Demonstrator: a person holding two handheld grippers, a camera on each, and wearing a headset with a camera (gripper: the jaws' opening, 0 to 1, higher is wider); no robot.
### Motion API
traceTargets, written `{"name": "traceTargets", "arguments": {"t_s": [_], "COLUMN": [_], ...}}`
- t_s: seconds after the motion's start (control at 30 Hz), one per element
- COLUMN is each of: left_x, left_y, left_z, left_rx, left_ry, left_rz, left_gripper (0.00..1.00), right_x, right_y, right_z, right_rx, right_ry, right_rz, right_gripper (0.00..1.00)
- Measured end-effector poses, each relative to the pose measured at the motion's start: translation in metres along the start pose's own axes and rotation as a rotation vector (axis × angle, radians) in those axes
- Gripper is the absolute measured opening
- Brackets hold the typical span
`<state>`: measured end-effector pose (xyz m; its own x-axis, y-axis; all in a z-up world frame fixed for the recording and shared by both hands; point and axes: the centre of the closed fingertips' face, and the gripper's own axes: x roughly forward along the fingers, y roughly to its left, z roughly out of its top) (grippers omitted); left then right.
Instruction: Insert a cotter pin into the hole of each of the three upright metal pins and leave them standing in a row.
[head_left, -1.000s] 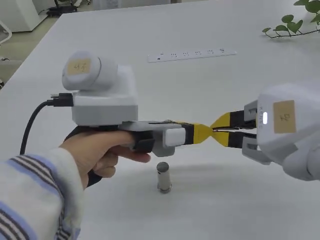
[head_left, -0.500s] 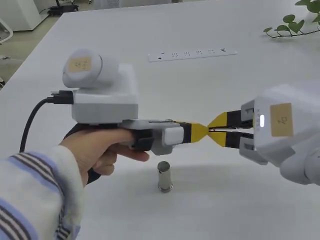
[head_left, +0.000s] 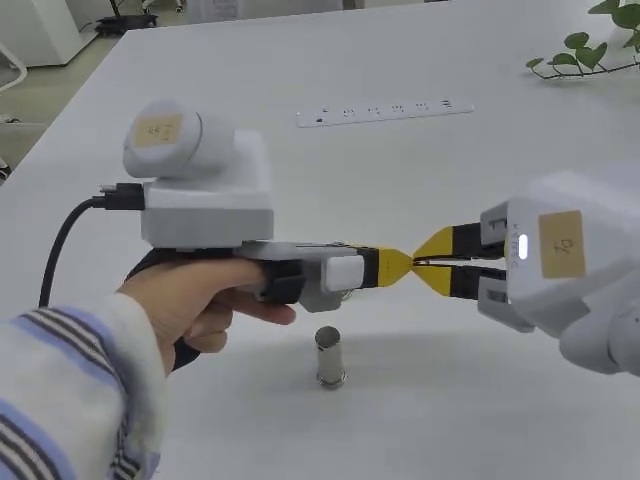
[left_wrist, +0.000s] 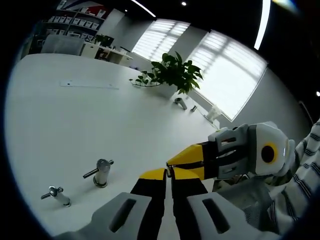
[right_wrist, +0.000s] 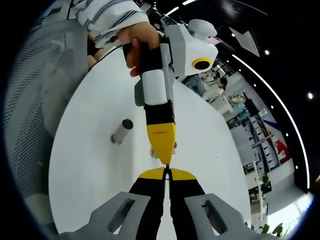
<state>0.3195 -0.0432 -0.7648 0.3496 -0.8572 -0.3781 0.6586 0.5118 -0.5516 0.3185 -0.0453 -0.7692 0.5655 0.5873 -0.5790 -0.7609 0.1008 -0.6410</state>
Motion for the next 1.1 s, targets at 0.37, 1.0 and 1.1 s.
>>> {"name": "traceTargets", "arguments": {"t_s": [0.37, 1.0, 1.1], "left_x": [0.000, -0.012, -0.015], "left_y": [0.000, 0.001, -0.001], "left_z": [0.000, 0.004, 0.003], "left_rx": [0.053, 0.189, 0.226], "left_ry": [0.009, -0.011, -0.010], "left_rz": [0.015, 0.010, -0.008], "left_gripper": [0.01, 0.00, 0.00], "right_x": [0.000, -0.006, -0.010], "right_y": [-0.001, 0.008, 0.006], "right_z": [0.000, -0.003, -0.003], "right_rx": [0.000, 0.315, 0.404], "right_ry": [-0.006, -0.117, -0.147], "right_rz": [0.005, 0.122, 0.135], "right_gripper": [0.02, 0.19, 0.21]}}
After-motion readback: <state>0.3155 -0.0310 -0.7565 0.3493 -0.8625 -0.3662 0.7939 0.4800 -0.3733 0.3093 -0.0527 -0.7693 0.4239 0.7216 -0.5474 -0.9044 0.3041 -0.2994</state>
